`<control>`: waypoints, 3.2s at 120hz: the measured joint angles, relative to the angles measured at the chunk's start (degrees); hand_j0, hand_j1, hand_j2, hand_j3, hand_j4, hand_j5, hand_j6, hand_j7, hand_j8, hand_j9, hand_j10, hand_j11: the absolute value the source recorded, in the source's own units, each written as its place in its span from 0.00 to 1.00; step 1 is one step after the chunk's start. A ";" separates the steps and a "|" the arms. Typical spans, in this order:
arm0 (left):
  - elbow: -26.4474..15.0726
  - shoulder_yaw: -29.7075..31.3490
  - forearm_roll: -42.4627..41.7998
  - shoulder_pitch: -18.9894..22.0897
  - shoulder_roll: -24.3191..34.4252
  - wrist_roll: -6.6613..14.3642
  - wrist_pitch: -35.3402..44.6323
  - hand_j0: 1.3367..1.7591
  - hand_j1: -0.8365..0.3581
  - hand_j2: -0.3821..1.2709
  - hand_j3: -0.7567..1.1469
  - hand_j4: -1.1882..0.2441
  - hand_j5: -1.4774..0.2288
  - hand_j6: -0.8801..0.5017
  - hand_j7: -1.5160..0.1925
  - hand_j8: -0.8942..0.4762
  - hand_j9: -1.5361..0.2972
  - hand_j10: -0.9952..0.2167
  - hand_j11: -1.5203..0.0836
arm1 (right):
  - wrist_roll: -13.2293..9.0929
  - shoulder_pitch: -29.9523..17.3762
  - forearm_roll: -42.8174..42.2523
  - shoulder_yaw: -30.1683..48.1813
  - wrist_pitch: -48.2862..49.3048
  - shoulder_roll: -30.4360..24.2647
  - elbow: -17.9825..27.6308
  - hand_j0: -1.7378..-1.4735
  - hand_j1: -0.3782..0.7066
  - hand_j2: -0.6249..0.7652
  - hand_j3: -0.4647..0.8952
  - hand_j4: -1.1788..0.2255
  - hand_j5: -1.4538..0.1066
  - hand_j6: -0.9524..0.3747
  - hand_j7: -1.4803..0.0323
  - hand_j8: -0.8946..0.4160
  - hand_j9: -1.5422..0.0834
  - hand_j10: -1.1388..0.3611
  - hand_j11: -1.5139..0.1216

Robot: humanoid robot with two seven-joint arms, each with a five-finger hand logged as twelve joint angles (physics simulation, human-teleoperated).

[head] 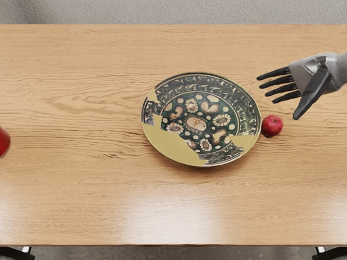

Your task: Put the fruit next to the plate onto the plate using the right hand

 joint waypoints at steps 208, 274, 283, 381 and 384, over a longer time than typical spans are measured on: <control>0.00 0.00 0.00 -0.02 0.00 -0.01 0.00 0.76 0.98 0.23 0.40 0.82 0.86 0.63 0.88 0.65 0.83 0.81 0.94 | 0.00 -10.49 -34.45 -5.56 -70.02 11.37 20.63 0.30 0.31 0.41 0.34 0.66 0.72 0.52 0.76 0.49 0.74 0.59 0.72; 0.00 0.00 0.01 0.04 0.00 0.00 0.01 0.76 0.98 0.23 0.40 0.82 0.86 0.63 0.88 0.65 0.83 0.81 0.94 | 0.00 -13.39 -34.57 -4.89 -70.05 15.82 14.87 0.30 0.29 0.42 0.34 0.67 0.73 0.53 0.77 0.50 0.76 0.60 0.73; 0.00 0.01 0.00 -0.02 0.00 0.00 0.00 0.76 0.98 0.23 0.40 0.82 0.86 0.63 0.88 0.65 0.83 0.81 0.94 | 0.00 -13.73 -34.57 -4.90 -70.05 16.53 13.74 0.30 0.29 0.42 0.34 0.67 0.73 0.54 0.78 0.50 0.76 0.60 0.74; 0.00 -0.01 0.00 0.06 0.00 0.00 0.00 0.76 0.98 0.23 0.40 0.82 0.86 0.63 0.88 0.65 0.83 0.81 0.94 | 0.02 -18.01 -34.51 -3.54 -69.94 20.61 6.59 0.31 0.58 0.56 0.34 0.43 0.43 0.38 0.47 0.35 0.47 0.36 0.45; 0.00 -0.02 0.00 0.05 0.00 0.00 0.00 0.76 0.98 0.23 0.40 0.82 0.86 0.63 0.88 0.65 0.83 0.81 0.94 | 0.02 -18.30 -34.48 -2.92 -69.93 19.87 6.45 0.31 0.58 0.60 0.34 0.42 0.41 0.38 0.44 0.35 0.44 0.34 0.42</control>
